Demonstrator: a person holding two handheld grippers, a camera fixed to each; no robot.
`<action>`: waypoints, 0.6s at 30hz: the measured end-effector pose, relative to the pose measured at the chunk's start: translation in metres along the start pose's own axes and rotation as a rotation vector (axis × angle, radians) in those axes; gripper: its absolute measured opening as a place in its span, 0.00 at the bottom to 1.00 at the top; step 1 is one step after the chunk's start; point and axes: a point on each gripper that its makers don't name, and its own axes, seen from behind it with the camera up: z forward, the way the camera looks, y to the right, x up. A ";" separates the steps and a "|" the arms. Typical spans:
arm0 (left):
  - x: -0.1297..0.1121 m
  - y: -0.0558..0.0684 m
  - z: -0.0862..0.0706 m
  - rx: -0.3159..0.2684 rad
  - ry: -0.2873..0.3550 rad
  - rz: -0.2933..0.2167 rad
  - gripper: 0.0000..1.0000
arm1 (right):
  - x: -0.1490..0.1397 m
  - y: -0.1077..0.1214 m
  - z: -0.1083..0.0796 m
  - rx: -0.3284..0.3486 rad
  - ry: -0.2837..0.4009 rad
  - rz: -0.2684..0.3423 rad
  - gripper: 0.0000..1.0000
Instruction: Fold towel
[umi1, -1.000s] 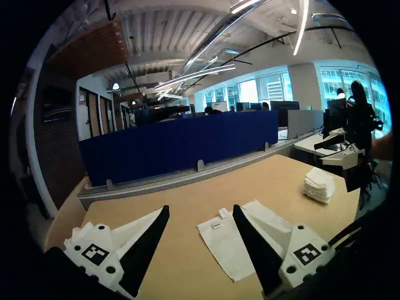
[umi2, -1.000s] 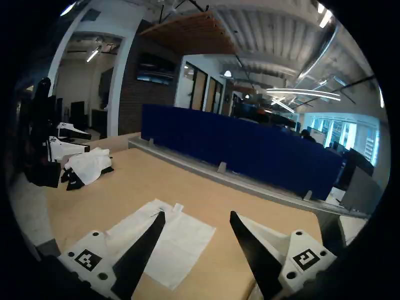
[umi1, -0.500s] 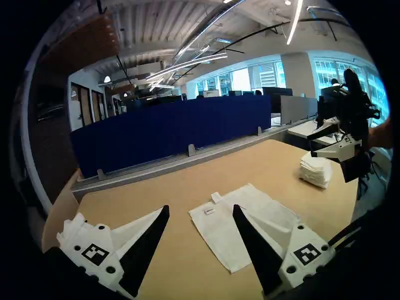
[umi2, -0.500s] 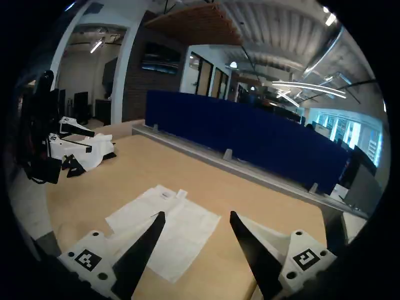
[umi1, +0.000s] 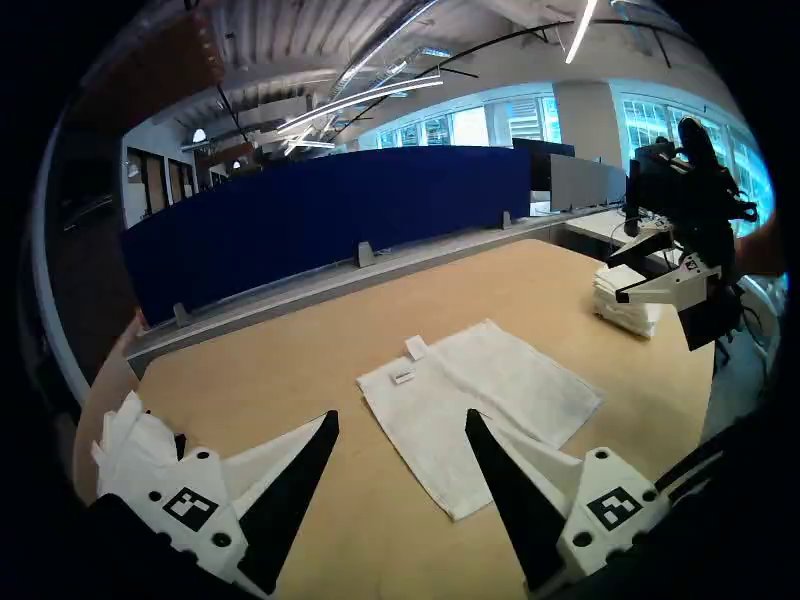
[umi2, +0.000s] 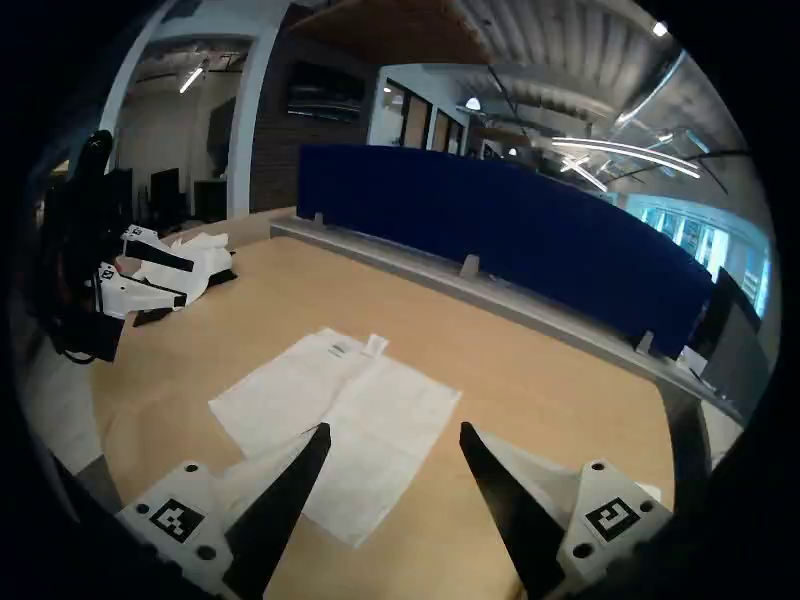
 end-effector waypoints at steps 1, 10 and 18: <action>-0.005 0.001 0.002 -0.003 -0.008 0.002 0.94 | -0.004 -0.001 0.002 0.001 -0.007 -0.001 1.00; -0.044 0.014 0.018 -0.039 -0.086 0.004 0.94 | -0.047 -0.010 0.016 0.022 -0.079 -0.008 1.00; -0.081 0.028 0.029 -0.075 -0.161 0.011 0.94 | -0.080 -0.022 0.029 0.045 -0.141 -0.004 1.00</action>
